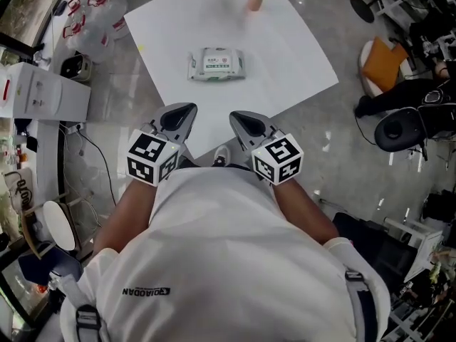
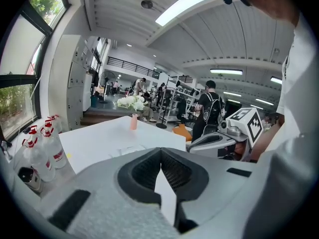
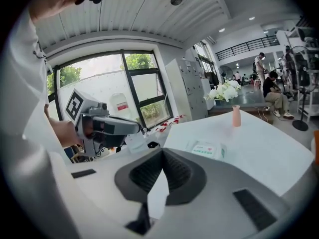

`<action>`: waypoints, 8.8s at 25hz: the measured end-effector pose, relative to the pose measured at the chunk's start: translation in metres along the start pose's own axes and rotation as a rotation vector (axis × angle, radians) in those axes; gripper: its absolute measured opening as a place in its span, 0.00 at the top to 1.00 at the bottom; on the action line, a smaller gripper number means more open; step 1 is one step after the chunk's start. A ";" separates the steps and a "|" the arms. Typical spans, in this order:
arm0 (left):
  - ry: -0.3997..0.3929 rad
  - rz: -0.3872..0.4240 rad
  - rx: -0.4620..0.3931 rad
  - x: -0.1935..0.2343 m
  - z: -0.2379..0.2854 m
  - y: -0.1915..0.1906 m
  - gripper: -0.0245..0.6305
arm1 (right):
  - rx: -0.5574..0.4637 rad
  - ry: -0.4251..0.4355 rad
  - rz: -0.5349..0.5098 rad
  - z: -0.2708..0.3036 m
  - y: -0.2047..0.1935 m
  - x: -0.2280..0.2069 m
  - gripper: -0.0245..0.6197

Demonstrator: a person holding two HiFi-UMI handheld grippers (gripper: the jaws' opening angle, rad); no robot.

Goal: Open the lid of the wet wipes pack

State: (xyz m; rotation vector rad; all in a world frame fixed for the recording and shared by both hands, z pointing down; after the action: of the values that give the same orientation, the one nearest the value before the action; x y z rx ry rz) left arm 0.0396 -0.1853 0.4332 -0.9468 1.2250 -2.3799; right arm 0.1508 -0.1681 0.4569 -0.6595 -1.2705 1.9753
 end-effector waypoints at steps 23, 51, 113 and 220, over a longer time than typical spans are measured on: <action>-0.172 0.081 0.101 0.057 0.005 0.027 0.95 | 0.020 -0.216 0.025 0.042 0.032 -0.002 0.95; -0.181 0.064 0.108 0.064 0.001 0.023 0.95 | 0.066 -0.258 -0.127 0.046 0.033 -0.001 0.88; 0.017 -0.126 0.104 0.125 -0.003 0.005 0.95 | 0.631 0.014 -0.589 0.206 -0.092 -0.126 0.82; -0.202 0.124 0.048 0.063 0.006 0.059 0.95 | -0.011 -0.364 0.091 0.012 0.055 -0.018 0.91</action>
State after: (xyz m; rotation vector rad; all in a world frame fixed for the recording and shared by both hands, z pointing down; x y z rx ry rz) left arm -0.0049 -0.2575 0.4143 -1.0352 1.1120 -2.1500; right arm 0.1384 -0.2041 0.4118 -0.3765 -1.4854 2.2363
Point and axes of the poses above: the fingertips, and each gripper's own axes: z forward along the fingers, x to its left, y out of its top, the point moved 2 cm from there along -z, backward along the fingers, and after that the axes turned 14 degrees about -z, right-handed, at the moved point
